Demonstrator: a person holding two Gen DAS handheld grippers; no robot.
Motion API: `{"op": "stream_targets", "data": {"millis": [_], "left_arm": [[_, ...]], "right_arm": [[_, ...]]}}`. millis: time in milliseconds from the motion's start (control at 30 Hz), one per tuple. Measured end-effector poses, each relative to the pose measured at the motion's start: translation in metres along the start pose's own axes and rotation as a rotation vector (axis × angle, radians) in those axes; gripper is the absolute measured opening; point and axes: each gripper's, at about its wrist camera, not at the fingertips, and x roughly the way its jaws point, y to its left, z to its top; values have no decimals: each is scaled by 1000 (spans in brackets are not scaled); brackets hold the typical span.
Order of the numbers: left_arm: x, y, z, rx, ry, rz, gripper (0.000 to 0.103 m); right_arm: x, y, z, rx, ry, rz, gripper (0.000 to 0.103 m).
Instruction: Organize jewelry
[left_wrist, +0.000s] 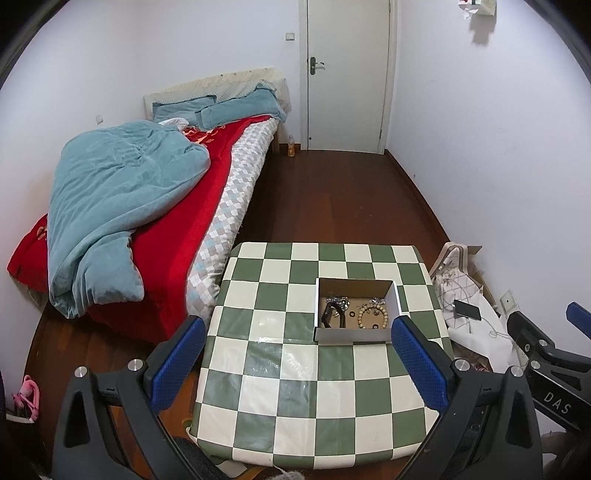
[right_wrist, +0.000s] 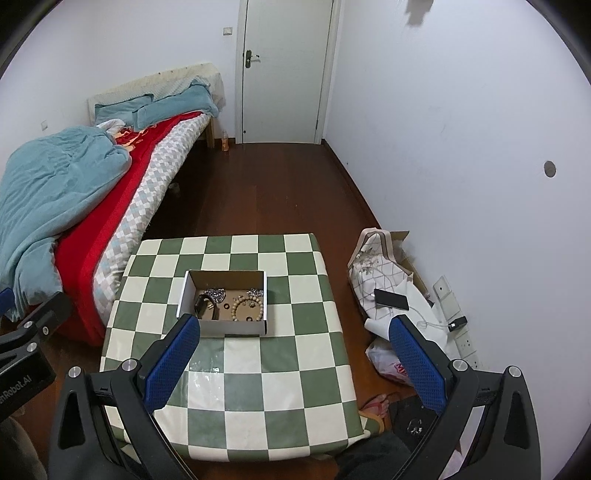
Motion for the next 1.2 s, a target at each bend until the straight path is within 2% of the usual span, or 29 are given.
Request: {"op": "stream_targets", "data": {"millis": [1200], "left_arm": [[0,0,4,8,-6,13,102]], "right_arm": [[-2,5,5,-7,0,18,103]]}}
